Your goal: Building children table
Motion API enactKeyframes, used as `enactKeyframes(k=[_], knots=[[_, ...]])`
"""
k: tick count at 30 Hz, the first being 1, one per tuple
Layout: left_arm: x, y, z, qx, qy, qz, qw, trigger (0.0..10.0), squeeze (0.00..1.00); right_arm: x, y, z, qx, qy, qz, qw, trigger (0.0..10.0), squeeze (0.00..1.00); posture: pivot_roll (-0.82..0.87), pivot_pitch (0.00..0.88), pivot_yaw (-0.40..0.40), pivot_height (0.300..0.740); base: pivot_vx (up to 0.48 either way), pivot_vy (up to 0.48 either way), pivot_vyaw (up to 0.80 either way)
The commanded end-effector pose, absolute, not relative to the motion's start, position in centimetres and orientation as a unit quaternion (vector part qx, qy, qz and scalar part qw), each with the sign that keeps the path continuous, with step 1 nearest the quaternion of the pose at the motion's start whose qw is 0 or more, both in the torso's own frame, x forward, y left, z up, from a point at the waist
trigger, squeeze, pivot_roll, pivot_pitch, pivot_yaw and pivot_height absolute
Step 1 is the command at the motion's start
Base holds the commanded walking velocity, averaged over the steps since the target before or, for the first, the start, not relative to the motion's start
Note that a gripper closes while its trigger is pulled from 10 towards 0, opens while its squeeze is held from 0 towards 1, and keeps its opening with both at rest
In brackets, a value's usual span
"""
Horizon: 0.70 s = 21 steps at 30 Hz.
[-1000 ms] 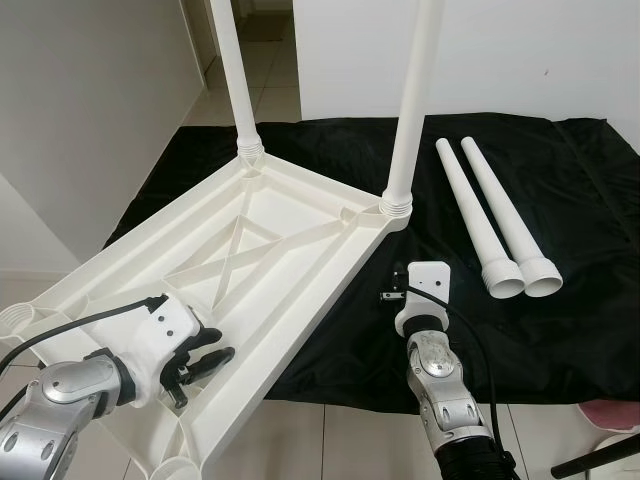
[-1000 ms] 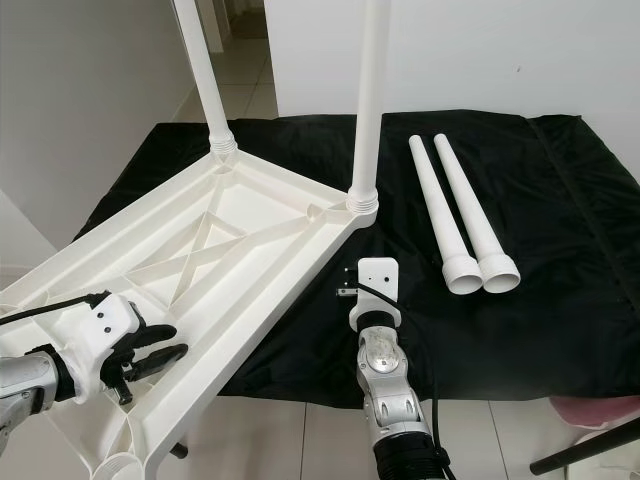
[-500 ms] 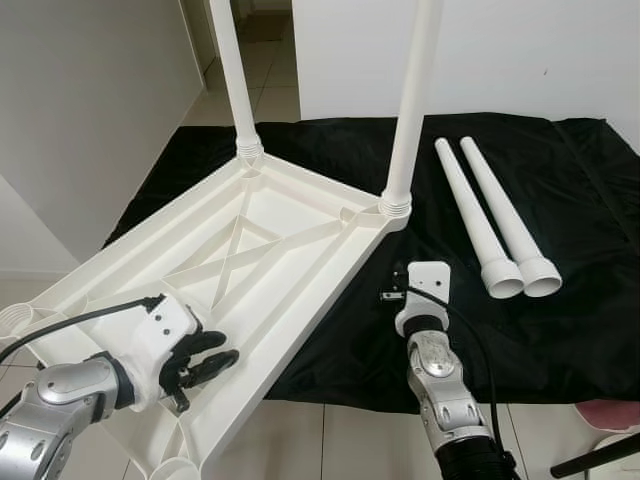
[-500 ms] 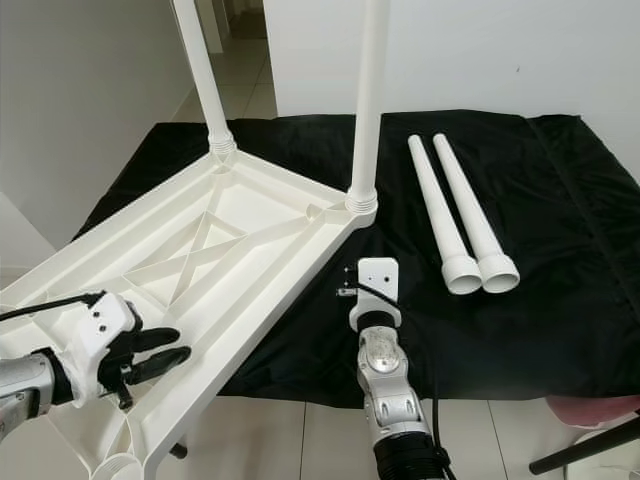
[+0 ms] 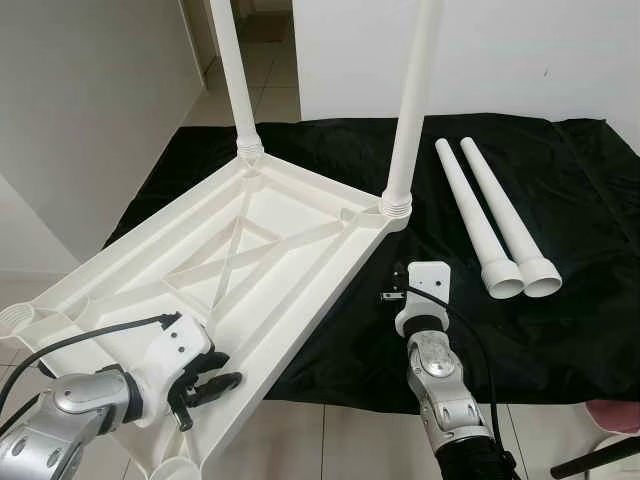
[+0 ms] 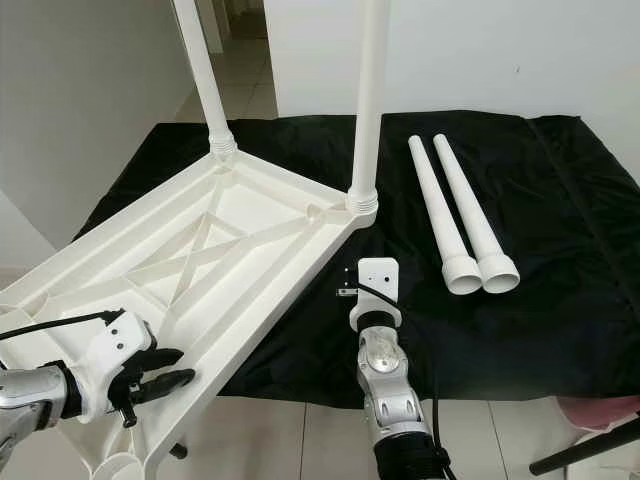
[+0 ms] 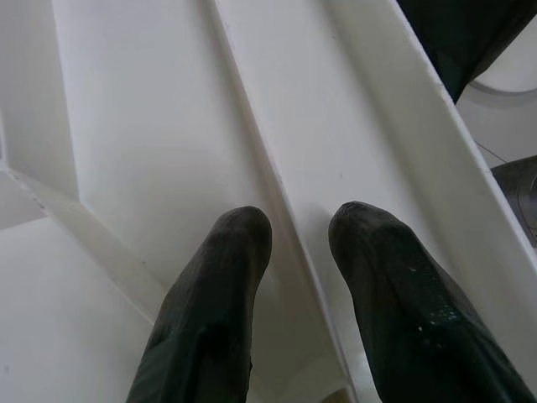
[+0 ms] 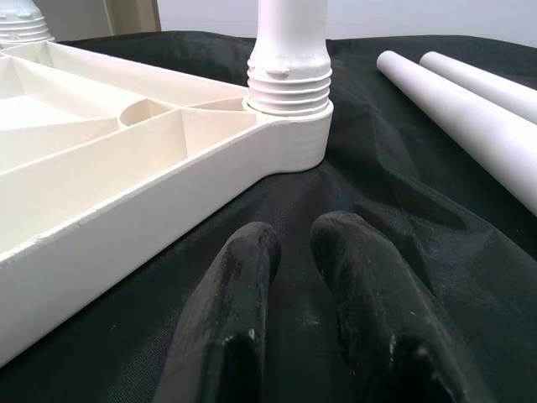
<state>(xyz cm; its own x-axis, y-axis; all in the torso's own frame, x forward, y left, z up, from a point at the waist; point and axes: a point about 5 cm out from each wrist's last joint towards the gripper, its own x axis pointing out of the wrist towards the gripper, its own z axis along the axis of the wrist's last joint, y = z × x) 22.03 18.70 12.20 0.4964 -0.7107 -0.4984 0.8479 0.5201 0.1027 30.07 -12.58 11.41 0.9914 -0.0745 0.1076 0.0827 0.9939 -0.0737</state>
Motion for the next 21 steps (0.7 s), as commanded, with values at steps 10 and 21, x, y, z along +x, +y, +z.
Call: enactKeyframes(k=[10, 21], knots=[[22.8, 17.8, 12.5, 0.132, 0.192, -0.436, 0.869, 0.0, 0.0, 30.1, -12.2, 11.1, -0.04, -0.045, -0.032, 0.998, 10.0, 0.0, -0.01, 0.043, 0.063, 0.74, 0.0, 0.0, 0.0], [24.7, 13.0, 12.7, 0.088, 0.146, -0.373, 0.912, 0.0, 0.0, 30.1, -12.2, 11.2, -0.04, -0.046, -0.034, 0.998, 10.0, 0.0, -0.02, 0.046, 0.07, 0.74, 0.0, 0.0, 0.0]])
